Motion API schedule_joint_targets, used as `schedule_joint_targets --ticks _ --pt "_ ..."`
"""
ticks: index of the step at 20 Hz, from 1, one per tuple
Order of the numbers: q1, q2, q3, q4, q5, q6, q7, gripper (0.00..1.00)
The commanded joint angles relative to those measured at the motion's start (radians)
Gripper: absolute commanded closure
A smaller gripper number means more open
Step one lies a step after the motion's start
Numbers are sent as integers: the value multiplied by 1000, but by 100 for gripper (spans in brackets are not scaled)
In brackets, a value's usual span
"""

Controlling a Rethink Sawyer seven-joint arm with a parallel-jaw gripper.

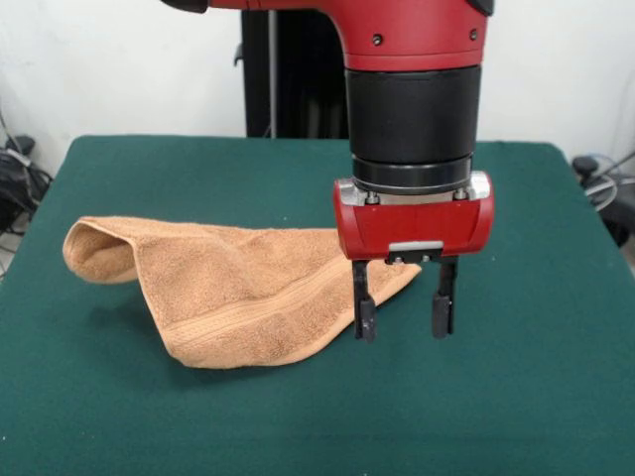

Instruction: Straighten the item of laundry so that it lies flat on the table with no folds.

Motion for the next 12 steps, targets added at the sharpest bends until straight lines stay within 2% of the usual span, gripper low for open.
schedule_joint_targets --ticks 1,6,12 --pt "-57 0 27 -31 -12 173 -177 0" --pt "-90 -40 44 -46 -7 267 -242 0" --pt "-112 -13 69 -84 -24 294 -266 0"
